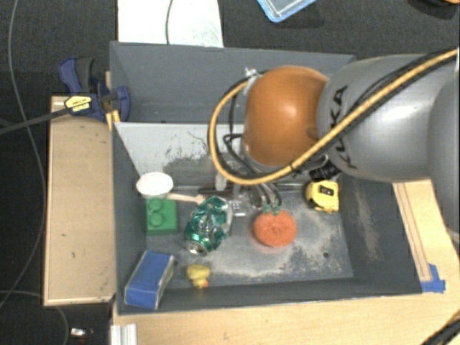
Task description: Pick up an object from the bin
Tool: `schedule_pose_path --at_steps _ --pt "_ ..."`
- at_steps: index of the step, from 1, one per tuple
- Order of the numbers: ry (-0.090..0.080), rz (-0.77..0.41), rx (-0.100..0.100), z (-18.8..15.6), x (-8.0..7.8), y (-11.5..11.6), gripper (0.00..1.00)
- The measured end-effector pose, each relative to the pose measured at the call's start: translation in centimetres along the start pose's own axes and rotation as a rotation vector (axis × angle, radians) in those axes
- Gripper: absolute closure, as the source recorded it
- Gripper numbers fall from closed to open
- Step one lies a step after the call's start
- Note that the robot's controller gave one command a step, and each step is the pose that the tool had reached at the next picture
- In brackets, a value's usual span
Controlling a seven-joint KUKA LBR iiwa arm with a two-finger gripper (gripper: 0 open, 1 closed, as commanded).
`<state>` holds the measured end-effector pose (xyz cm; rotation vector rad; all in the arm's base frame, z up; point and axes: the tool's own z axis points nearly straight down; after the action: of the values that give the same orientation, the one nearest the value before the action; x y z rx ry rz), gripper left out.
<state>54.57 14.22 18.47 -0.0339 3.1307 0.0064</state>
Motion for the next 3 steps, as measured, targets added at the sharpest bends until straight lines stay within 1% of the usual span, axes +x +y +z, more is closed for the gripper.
schedule_pose_path --at_steps 1,2,3 --pt "0.005 -0.146 0.001 3.4 -1.8 -0.7 0.00" --pt "0.003 -0.252 0.001 5.3 -1.5 -3.4 0.00" --pt "0.000 -0.033 0.000 7.3 -2.8 -4.6 0.00"
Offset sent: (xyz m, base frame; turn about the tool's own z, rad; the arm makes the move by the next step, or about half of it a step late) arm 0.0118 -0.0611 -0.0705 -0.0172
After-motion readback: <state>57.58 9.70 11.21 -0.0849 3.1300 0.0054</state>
